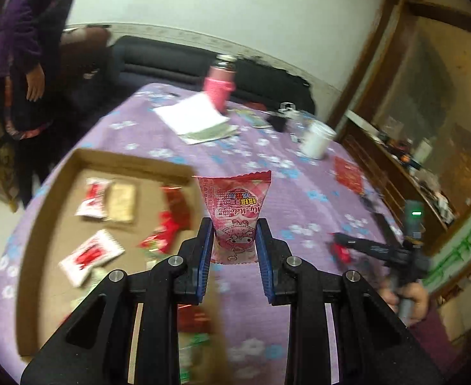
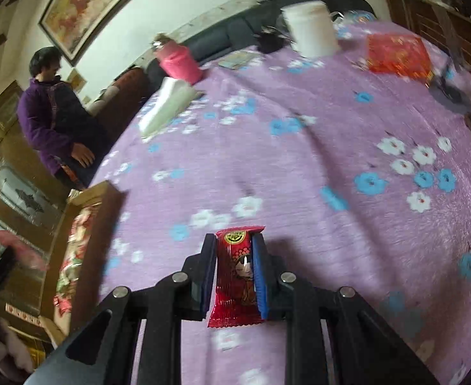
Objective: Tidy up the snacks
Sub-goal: 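Carry both snacks to the tray and open both grippers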
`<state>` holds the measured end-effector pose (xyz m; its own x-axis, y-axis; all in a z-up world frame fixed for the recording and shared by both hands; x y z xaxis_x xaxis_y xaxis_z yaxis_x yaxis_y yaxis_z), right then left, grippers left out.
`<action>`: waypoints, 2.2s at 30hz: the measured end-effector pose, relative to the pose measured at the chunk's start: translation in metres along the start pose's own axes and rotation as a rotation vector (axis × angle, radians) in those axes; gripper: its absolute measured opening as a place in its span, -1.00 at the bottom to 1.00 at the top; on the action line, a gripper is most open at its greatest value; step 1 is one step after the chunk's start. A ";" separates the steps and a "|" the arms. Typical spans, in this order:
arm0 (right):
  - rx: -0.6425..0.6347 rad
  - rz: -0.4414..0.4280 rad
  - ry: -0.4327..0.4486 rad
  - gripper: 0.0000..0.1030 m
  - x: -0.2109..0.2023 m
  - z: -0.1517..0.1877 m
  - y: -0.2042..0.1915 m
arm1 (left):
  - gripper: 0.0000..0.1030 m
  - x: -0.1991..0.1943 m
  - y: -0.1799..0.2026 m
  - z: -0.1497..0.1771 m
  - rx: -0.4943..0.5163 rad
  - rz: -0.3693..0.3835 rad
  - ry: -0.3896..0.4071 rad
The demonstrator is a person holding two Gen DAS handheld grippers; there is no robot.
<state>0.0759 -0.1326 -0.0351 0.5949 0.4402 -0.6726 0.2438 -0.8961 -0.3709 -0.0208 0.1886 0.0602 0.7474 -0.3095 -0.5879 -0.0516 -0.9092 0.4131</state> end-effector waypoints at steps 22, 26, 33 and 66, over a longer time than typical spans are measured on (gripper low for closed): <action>-0.287 -0.270 -0.067 -0.53 0.016 0.013 -0.236 | -0.50 -0.020 -0.094 0.039 -0.120 -0.143 -0.055; -0.308 -0.287 -0.113 -0.53 0.035 0.027 -0.255 | -0.50 -0.012 -0.101 0.053 -0.124 -0.164 -0.102; -0.339 -0.305 -0.178 -0.53 0.063 0.041 -0.281 | -0.50 -0.002 -0.108 0.065 -0.126 -0.184 -0.145; -0.420 -0.069 -0.057 -0.20 0.097 0.009 -0.278 | -0.30 -0.035 -0.122 0.039 -0.129 -0.255 0.005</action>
<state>0.0592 0.1597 -0.0026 0.5257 0.4920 -0.6940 0.5792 -0.8045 -0.1317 -0.0665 0.2999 0.0031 0.7289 -0.0739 -0.6806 0.2228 -0.9144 0.3379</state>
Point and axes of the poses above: each gripper's, at about its wrist camera, not at the fingertips, and x roughly the way its jaws point, y to its right, z to its underside, the point moved 10 cm from there along x, roughly the way its jaws point, and after that the axes turned 7 degrees about -x, right-handed, at the moved point
